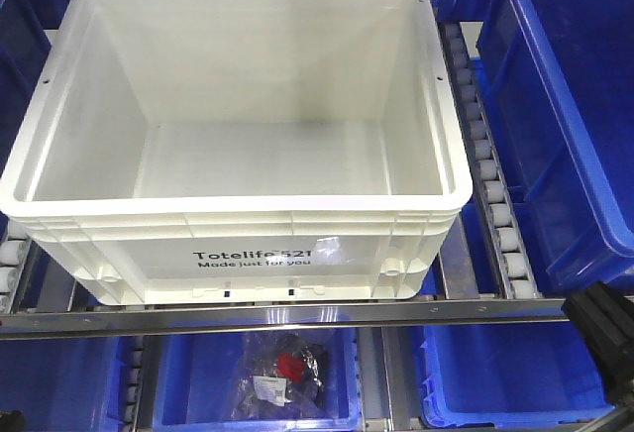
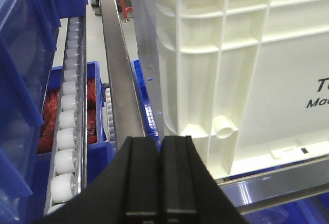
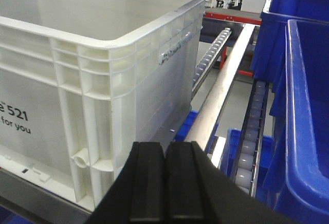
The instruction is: Place moving items into box and shelve
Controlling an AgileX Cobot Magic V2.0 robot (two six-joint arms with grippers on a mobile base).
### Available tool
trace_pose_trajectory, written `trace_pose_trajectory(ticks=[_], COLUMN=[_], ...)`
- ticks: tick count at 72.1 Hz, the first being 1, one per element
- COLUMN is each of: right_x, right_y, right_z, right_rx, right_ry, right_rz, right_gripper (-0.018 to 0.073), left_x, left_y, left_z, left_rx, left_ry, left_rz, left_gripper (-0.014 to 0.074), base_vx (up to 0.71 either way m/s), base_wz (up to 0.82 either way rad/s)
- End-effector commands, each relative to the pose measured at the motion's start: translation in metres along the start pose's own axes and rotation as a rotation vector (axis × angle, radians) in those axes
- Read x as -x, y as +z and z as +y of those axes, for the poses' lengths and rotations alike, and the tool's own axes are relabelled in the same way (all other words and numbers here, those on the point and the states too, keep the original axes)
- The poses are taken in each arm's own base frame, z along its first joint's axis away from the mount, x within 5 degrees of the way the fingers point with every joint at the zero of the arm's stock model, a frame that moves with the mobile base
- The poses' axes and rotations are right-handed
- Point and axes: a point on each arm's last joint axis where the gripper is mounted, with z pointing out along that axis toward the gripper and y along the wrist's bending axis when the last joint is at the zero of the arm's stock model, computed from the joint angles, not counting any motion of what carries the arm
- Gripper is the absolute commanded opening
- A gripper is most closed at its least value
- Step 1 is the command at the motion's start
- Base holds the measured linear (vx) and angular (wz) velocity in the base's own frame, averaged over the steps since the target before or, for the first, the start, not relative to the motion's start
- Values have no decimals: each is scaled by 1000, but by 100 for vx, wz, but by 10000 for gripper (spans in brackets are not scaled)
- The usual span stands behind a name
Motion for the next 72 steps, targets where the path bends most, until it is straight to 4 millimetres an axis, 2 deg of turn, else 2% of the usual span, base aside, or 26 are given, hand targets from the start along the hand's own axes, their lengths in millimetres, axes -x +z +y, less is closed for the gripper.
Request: trace_pose_trajectory(ticks=[1,18,72], right_x=[5,5,5], right_y=[-2,-2,-2], right_z=[-1,-1,-1], right_rx=[-15,-9,-8], right_ry=[0,84,84], right_rz=[-78,-83,-79], right_gripper=[-15,-15,-15], left_x=[1,1,1], left_y=[1,1,1], left_z=[0,0,0], left_rx=[-3,-3,-3], left_ry=[0,0,0], left_rz=[-74,-71,-71], left_gripper=[-27,-27,-27], base_vx=[0,0,0], base_wz=[0,0,0])
